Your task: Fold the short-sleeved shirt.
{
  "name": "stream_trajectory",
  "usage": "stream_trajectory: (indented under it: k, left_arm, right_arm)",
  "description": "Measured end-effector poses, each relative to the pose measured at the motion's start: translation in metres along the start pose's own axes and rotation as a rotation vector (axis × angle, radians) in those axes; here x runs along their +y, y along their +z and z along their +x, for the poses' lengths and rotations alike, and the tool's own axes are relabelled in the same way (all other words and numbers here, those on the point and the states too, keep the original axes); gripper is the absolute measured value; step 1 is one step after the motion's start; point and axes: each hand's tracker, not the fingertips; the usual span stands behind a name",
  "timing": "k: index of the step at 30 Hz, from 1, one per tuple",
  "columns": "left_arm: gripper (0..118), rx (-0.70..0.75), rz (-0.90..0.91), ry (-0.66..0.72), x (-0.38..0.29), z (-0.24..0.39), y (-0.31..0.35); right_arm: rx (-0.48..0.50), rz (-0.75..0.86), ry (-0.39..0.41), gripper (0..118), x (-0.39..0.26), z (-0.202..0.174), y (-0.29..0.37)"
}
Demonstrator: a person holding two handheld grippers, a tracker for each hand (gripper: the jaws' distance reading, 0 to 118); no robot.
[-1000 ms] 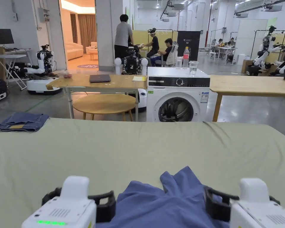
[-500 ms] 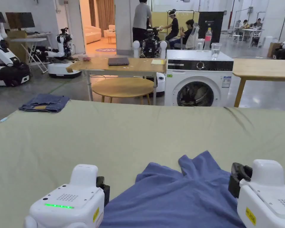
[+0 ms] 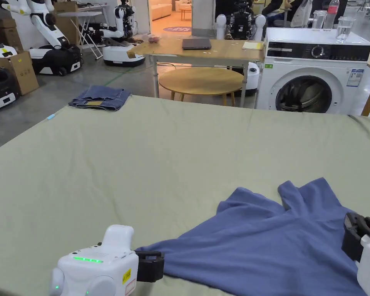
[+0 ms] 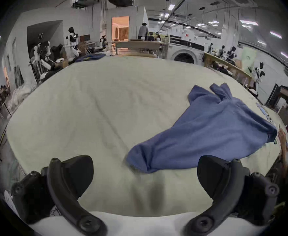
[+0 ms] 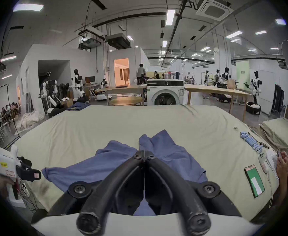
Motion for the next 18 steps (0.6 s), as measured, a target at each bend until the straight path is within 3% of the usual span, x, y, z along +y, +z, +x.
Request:
stream_trajectory:
  k: [3,4,5,6,7,9,12,15,16,17,18]
  left_arm:
    - [113,-0.013,-0.013,-0.016,0.007,-0.002,-0.034]
    - [100,-0.014,-0.017,-0.019,0.009,-0.003,-0.043]
    - [70,-0.014,-0.032,-0.015,0.012,-0.005,-0.051]
    - [13,-0.014,-0.068,-0.018,0.013,-0.002,-0.053]
    - [1,-0.016,-0.111,-0.026,0.012,-0.001,-0.061]
    - [0,-0.098,-0.163,-0.002,0.007,0.000,-0.068]
    - [0,-0.086,-0.113,0.018,0.010,-0.006,-0.053]
    - [0,-0.091,-0.052,0.011,0.018,-0.001,-0.025]
    - [0,-0.094,-0.044,0.006,0.021,0.001,-0.018]
    - [0,-0.084,-0.016,-0.007,0.024,0.005,-0.012]
    - [0,-0.091,-0.012,-0.021,0.029,0.009,-0.004]
  right_arm:
    - [-0.018,-0.018,0.022,0,-0.002,0.006,-0.008]
    - [-0.023,-0.025,0.024,0,-0.001,0.009,-0.010]
    - [-0.029,-0.035,0.022,0,-0.001,0.015,-0.014]
    - [-0.034,-0.044,0.021,0,-0.002,0.020,-0.017]
    - [-0.044,-0.054,0.023,0,-0.002,0.025,-0.021]
    - [-0.086,-0.071,0.019,0,0.000,0.038,-0.032]
    - [-0.097,-0.139,-0.022,0,0.007,0.069,-0.064]
    - [-0.124,-0.250,0.049,2,0.015,0.095,-0.114]
    - [-0.132,-0.288,0.059,17,0.018,0.099,-0.129]
    - [-0.148,-0.327,0.060,50,0.017,0.106,-0.149]
    - [-0.136,-0.376,0.068,100,0.016,0.113,-0.170]
